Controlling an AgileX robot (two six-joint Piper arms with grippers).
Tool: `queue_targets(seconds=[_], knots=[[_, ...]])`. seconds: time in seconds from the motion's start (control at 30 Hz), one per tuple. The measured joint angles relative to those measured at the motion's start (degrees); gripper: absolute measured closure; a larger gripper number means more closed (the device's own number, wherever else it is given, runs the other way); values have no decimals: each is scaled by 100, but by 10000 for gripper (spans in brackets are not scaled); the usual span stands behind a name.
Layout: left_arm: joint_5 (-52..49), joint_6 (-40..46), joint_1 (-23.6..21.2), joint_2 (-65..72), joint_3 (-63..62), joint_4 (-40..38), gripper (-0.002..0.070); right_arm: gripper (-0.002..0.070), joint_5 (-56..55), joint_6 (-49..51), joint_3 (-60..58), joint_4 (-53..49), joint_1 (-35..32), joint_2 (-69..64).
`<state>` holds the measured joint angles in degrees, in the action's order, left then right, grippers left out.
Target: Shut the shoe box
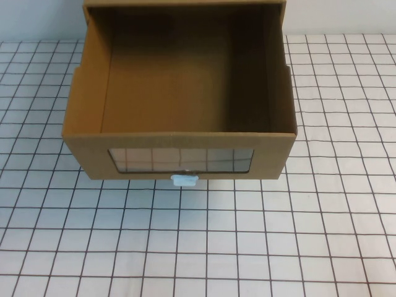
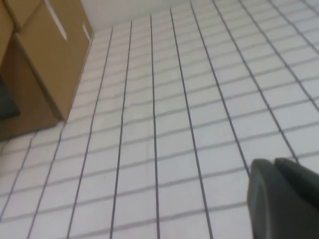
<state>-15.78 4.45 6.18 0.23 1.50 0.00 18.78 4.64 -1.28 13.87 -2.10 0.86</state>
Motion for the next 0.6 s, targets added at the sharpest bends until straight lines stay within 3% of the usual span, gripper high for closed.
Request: queue_targets(seconds=[0.13, 0.4, 0.6], knots=[[927, -13, 0, 0, 0, 0, 680, 690, -1007, 0, -10, 0, 0, 0], [4347, -116, 0, 0, 0, 0, 680, 689, -4167, 0, -10, 32, 0, 0], [5704, -153, 0, 0, 0, 0, 680, 690, -5214, 0, -10, 76, 0, 0]])
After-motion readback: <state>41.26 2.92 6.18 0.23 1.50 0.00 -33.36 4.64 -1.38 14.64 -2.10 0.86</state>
